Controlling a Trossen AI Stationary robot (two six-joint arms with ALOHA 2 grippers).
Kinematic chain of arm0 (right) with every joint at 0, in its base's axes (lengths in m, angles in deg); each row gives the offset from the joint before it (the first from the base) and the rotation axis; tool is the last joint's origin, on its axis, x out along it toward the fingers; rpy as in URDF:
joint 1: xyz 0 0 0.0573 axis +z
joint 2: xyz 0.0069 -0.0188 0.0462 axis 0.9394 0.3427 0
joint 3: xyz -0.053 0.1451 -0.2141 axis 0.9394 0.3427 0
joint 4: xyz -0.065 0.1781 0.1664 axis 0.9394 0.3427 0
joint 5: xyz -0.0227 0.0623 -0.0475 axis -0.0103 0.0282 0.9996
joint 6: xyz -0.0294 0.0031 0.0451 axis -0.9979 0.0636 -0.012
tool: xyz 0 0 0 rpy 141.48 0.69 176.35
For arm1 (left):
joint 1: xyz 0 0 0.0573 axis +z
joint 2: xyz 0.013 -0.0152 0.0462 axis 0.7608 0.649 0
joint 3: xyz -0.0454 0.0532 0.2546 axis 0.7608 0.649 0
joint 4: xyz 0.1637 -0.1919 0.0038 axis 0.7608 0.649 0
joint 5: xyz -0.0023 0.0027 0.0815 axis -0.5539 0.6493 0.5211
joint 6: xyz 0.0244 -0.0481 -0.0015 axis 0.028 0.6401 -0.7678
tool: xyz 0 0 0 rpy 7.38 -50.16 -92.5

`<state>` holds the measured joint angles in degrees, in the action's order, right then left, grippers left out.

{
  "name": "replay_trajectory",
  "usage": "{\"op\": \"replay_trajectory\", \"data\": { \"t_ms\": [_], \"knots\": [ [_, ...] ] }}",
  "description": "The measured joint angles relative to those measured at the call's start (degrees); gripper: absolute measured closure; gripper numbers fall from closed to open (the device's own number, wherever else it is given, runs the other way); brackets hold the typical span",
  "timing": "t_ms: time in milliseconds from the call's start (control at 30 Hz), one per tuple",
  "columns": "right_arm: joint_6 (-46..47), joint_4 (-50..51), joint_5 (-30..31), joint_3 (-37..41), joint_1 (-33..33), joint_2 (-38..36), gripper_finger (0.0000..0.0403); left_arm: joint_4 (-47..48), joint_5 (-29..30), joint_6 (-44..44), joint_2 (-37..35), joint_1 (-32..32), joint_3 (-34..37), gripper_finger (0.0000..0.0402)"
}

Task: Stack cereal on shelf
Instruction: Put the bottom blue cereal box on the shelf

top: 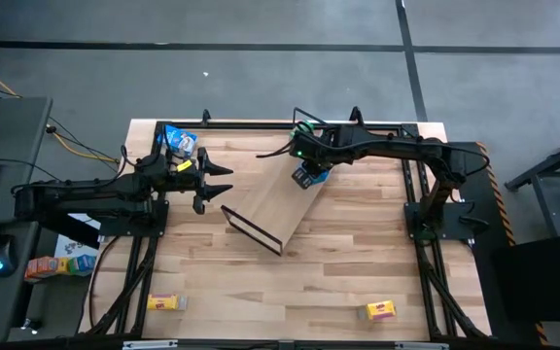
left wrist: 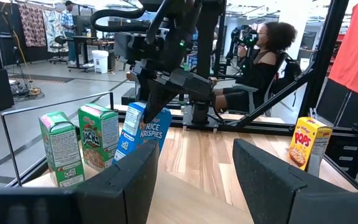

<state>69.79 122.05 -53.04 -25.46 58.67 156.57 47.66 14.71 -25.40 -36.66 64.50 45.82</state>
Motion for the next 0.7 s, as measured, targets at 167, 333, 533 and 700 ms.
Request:
{"op": "replay_trajectory", "data": {
  "t_ms": [167,333,533,700],
  "knots": [
    [-0.07,-0.35,0.02,0.04,-0.04,0.82,0.0328,0.02,0.0,0.02,0.0,-0.02,0.0,0.0204],
    [-1.24,-1.2,0.01,-0.07,-0.34,3.27,0.0297,0.06,0.0,0.02,0.0,-0.02,-0.02,0.0204],
    [-3.15,-1.81,-2.31,0.06,-0.33,4.35,0.0221,0.07,0.0,0.02,0.0,0.0,-0.02,0.0204],
    [-4.47,-1.64,-2.5,-1.47,-0.33,4.31,0.0164,0.07,0.01,0.02,0.0,-0.02,-0.02,0.0204]
  ]
}}
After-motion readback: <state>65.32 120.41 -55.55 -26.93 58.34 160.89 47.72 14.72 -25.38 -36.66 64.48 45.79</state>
